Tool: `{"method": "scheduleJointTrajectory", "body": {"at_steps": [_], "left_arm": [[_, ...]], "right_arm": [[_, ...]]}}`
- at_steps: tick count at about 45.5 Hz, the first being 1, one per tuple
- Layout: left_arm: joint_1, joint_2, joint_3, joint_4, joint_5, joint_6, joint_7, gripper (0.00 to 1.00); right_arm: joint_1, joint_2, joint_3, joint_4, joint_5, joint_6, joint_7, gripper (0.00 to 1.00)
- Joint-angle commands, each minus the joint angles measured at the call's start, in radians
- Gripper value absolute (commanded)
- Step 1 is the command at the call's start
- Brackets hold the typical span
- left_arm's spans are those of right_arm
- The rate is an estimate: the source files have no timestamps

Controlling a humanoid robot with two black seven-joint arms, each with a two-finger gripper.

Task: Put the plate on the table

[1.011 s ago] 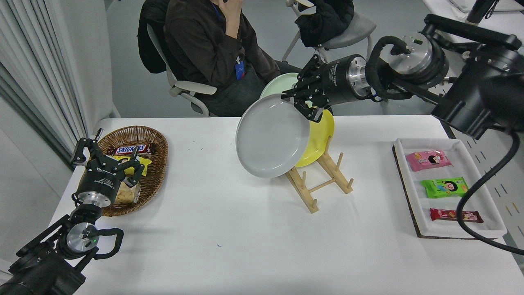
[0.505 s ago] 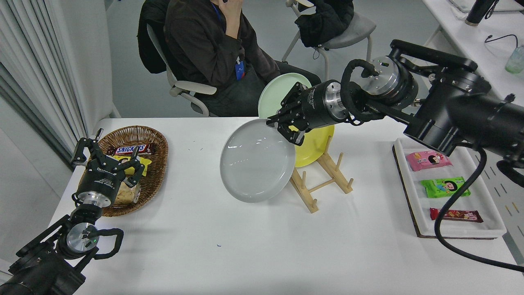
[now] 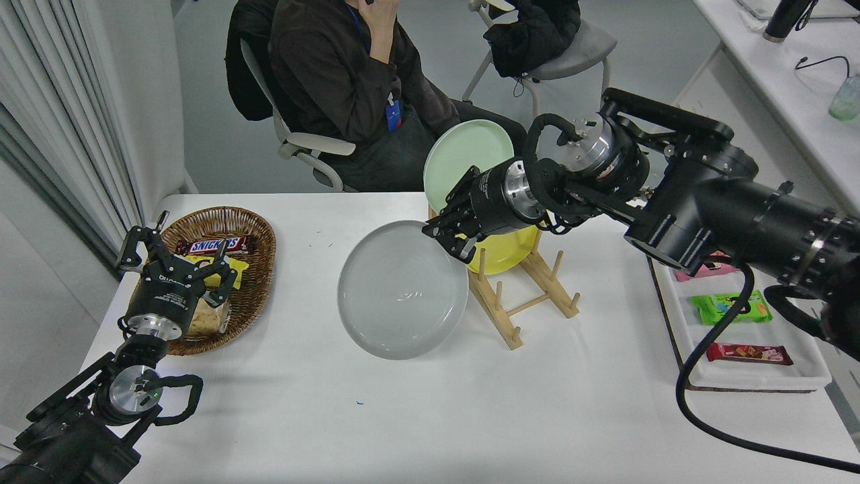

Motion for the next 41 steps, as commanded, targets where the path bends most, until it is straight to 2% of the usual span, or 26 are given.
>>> {"method": "scheduleJointTrajectory", "body": {"at_steps": [1,12,23,30,41], "left_arm": [[0.000,0.000,0.001,0.000,0.000,0.000,-0.001,0.98],[0.000,0.000,-0.001,0.000,0.000,0.000,0.000,0.98],[0.000,0.000,0.001,0.000,0.000,0.000,0.000,0.98],[0.000,0.000,0.001,0.000,0.000,0.000,0.000,0.98],[0.000,0.000,-0.001,0.000,0.000,0.000,0.000,0.98]], "right_arm": [[-0.044,0.041,0.055,-0.045,0.002,-0.068,-0.003,0.00],[-0.089,0.144,0.126,-0.181,-0.002,-0.126,-0.003,0.00],[-0.136,0.144,0.135,-0.244,-0.001,-0.132,0.005,0.00],[-0.190,0.144,0.223,-0.250,0.001,-0.160,0.006,0.00],[-0.239,0.144,0.290,-0.368,-0.005,-0.174,0.013,0.00]]}}
